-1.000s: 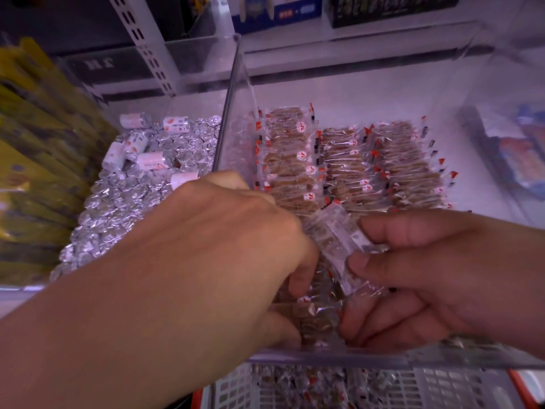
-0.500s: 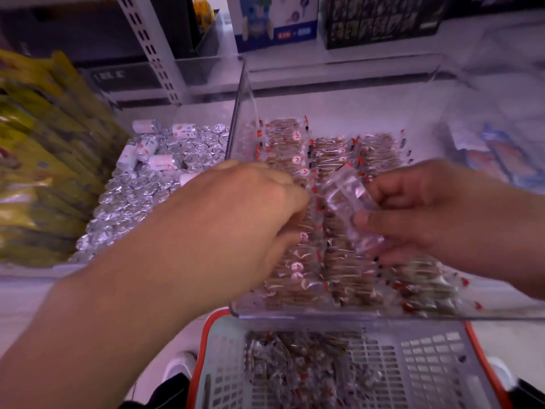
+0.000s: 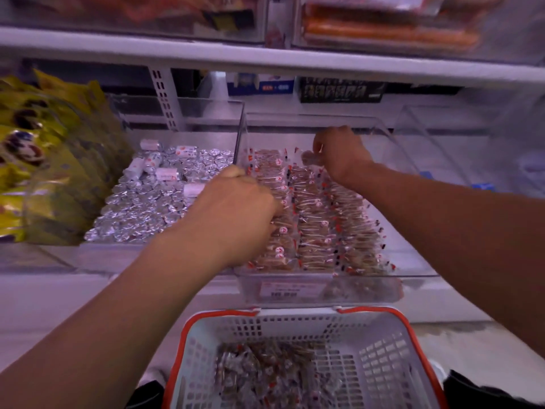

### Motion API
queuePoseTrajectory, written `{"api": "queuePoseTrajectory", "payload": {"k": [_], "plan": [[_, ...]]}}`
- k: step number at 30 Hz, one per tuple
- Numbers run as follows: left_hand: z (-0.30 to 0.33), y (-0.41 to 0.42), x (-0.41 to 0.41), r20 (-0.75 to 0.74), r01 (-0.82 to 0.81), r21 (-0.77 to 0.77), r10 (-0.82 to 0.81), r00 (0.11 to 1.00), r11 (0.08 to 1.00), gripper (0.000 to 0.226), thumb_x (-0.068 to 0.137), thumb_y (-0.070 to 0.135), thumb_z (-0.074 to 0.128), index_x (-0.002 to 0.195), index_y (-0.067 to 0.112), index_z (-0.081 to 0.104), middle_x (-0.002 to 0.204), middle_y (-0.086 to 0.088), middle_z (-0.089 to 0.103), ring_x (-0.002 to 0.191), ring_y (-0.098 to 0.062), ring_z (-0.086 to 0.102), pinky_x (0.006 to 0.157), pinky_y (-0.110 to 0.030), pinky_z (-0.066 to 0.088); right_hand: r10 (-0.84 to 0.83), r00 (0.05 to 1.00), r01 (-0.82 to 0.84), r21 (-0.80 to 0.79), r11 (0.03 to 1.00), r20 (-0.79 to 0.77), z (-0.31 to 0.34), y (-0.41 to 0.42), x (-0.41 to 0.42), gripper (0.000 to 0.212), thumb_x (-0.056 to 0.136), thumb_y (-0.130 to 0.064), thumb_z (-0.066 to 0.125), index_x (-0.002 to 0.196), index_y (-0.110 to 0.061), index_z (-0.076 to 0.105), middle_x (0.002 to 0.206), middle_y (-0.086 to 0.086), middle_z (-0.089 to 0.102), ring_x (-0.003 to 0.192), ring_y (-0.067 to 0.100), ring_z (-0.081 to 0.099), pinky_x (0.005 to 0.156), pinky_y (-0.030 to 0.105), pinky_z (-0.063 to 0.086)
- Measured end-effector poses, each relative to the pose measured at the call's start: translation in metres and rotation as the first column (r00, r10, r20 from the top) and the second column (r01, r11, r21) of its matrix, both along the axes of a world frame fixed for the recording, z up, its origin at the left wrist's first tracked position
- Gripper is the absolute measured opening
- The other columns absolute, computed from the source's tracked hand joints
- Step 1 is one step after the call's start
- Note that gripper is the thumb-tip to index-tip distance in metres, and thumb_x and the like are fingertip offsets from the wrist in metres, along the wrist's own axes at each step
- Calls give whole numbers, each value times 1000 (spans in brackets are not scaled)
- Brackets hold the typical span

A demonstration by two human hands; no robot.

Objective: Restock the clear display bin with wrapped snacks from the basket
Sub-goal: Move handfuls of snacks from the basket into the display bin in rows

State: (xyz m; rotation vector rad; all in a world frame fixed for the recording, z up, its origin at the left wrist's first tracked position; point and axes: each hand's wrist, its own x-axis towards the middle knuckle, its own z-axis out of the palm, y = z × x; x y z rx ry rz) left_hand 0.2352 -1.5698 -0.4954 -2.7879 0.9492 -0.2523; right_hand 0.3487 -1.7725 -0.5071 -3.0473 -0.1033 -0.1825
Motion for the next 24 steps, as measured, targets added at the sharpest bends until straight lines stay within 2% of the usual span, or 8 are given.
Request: {"api": "queuePoseTrajectory", "payload": {"k": [3, 6, 8, 11, 13, 17, 21, 24], "plan": [[-2, 1, 1, 19, 15, -12, -15, 1000, 1000, 25, 89, 43, 56, 108, 31, 68, 104, 11, 70, 102, -16, 60, 100, -36, 29, 18, 997, -24, 69, 997, 74, -7, 2, 1, 24, 89, -24, 68, 101, -3, 71, 104, 21, 68, 97, 36, 64, 82, 38, 50], [-5, 2, 2, 40, 27, -33, -25, 999, 999, 22, 88, 39, 58, 106, 31, 67, 100, 11, 69, 101, -16, 59, 98, -35, 28, 55, 987, -52, -23, 998, 150, -13, 5, 0, 20, 89, -20, 66, 99, -4, 73, 111, 19, 61, 98, 37, 61, 80, 39, 50], [-6, 2, 3, 53, 36, -52, -33, 998, 998, 20, 87, 37, 59, 104, 30, 67, 99, 11, 69, 99, -16, 59, 97, -34, 27, 57, 981, -38, -107, 994, 187, -18, 8, 0, 14, 88, -8, 62, 97, -5, 73, 109, 19, 63, 99, 38, 60, 78, 39, 50], [-6, 2, 4, 50, 45, -63, -41, 998, 997, 22, 89, 39, 58, 106, 30, 67, 100, 11, 69, 101, -16, 59, 99, -34, 26, 38, 991, -29, -71, 997, 125, -23, 12, 2, 28, 82, 9, 56, 99, -7, 72, 102, 17, 70, 96, 35, 65, 79, 34, 50], [-6, 2, 3, 31, 45, -83, -43, 999, 995, 23, 90, 41, 57, 108, 30, 67, 103, 9, 69, 103, -17, 58, 100, -35, 26, 38, 996, -39, 21, 999, 76, -22, 14, 1, 29, 87, 5, 58, 111, -8, 70, 111, 15, 70, 104, 31, 65, 86, 30, 49], [-3, 2, -1, 6, 50, -204, -50, 999, 978, 20, 92, 34, 55, 107, 30, 67, 105, 8, 70, 104, -18, 59, 99, -34, 29, 76, 997, -74, 90, 993, -15, -8, 16, -12, 51, 91, -2, 59, 141, -12, 51, 140, 13, 55, 127, 28, 53, 106, 31, 42], [4, 3, -11, 9, 72, -317, -73, 997, 946, 18, 95, 27, 52, 102, 23, 68, 100, 4, 69, 98, -21, 59, 92, -34, 40, 61, 998, -59, 149, 987, -8, 17, 15, -46, 49, 92, -17, 65, 139, -15, 53, 143, 11, 50, 126, 28, 52, 105, 33, 42], [9, 6, -29, 89, 126, -403, -98, 991, 907, 19, 95, 30, 53, 96, 19, 68, 88, 0, 70, 87, -24, 60, 78, -36, 49, 77, 968, -127, 200, 971, 237, 25, 12, -97, 29, 92, -18, 63, 120, -16, 66, 123, 6, 63, 103, 22, 62, 89, 25, 46]]}}
